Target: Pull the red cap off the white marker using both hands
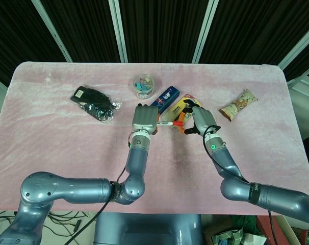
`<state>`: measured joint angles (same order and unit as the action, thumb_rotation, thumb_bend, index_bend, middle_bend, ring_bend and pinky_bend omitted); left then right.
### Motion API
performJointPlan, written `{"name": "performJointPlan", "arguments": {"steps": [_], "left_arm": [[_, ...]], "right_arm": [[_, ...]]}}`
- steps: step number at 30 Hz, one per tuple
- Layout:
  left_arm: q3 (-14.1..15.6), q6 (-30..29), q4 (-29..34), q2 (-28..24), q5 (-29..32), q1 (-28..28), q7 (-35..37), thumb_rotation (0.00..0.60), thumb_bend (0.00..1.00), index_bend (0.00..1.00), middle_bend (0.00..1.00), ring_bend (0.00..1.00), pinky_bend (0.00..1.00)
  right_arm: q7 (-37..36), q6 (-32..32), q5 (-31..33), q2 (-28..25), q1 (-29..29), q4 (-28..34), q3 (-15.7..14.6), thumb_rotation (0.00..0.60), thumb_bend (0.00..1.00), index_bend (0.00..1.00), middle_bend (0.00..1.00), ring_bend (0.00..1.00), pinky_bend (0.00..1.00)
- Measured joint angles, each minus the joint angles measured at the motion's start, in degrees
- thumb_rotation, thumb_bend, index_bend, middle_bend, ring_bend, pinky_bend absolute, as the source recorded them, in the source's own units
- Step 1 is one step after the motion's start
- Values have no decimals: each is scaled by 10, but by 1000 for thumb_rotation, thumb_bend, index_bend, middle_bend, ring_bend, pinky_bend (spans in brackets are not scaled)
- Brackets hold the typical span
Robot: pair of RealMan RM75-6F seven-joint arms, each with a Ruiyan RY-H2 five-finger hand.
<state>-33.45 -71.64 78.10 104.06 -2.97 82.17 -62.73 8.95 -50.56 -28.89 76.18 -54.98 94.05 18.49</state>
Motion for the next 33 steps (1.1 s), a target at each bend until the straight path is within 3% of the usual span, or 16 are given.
{"name": "performJointPlan", "arguments": {"steps": [14, 21, 28, 33], "left_arm": [[2, -6, 4, -8, -2, -6, -5, 600, 485, 679, 361, 265, 204], [18, -12, 44, -40, -10, -26, -16, 600, 485, 680, 360, 265, 205], [58, -5, 119, -93, -21, -84, -7, 600, 485, 679, 360, 265, 204], [110, 12, 162, -134, -41, -143, 24, 600, 485, 675, 361, 264, 201]], "right_arm": [[-15, 3, -10, -25, 22, 8, 0, 600, 400, 791, 109, 150, 184], [-26, 18, -29, -62, 49, 10, -14, 600, 399, 791, 107, 150, 184], [-55, 18, -75, -61, 85, 19, -35, 600, 388, 791, 100, 149, 184], [-73, 7, -111, -9, 104, -1, -53, 600, 386, 790, 100, 148, 184]]}}
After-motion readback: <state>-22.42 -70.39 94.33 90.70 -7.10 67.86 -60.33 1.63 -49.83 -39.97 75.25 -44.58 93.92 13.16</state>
